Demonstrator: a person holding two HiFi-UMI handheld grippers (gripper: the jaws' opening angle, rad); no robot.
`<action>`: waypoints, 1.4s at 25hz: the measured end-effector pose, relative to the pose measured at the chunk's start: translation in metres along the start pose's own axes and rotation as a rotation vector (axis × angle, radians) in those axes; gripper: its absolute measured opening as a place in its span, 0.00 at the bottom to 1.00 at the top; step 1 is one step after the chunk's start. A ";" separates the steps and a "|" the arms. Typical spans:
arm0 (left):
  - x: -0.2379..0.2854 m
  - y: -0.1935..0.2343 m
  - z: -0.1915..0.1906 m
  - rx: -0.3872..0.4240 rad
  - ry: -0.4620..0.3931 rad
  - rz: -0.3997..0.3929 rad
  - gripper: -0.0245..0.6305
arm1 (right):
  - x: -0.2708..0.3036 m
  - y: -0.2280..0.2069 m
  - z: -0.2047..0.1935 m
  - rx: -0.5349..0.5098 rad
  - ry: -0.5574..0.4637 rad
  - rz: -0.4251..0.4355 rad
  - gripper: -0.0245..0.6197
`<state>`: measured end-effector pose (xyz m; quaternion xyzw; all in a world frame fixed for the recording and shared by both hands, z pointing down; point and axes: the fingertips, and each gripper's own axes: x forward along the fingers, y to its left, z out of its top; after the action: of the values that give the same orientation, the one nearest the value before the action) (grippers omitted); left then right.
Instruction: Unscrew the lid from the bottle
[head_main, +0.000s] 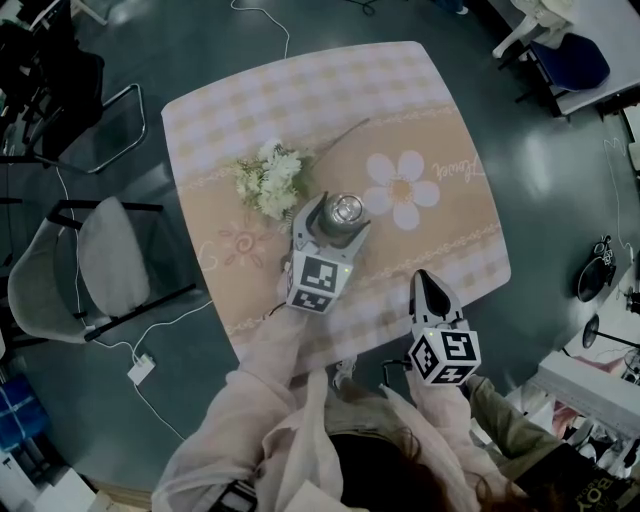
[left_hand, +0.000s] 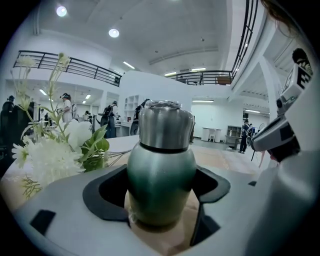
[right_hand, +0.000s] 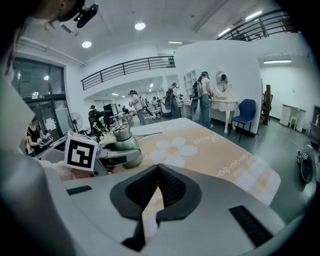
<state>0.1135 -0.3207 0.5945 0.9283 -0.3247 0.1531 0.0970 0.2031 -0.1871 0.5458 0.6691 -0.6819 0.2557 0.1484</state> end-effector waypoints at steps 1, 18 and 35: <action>0.000 0.000 0.000 0.001 0.000 0.003 0.62 | 0.000 0.001 -0.001 -0.001 0.001 0.001 0.06; -0.024 -0.016 0.026 0.028 -0.040 -0.003 0.62 | -0.009 0.008 0.003 -0.020 -0.017 0.045 0.06; -0.078 -0.050 0.048 0.061 -0.035 0.001 0.62 | -0.035 0.025 0.017 -0.061 -0.075 0.130 0.06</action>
<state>0.0980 -0.2508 0.5186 0.9332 -0.3219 0.1465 0.0631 0.1829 -0.1678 0.5095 0.6277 -0.7364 0.2187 0.1260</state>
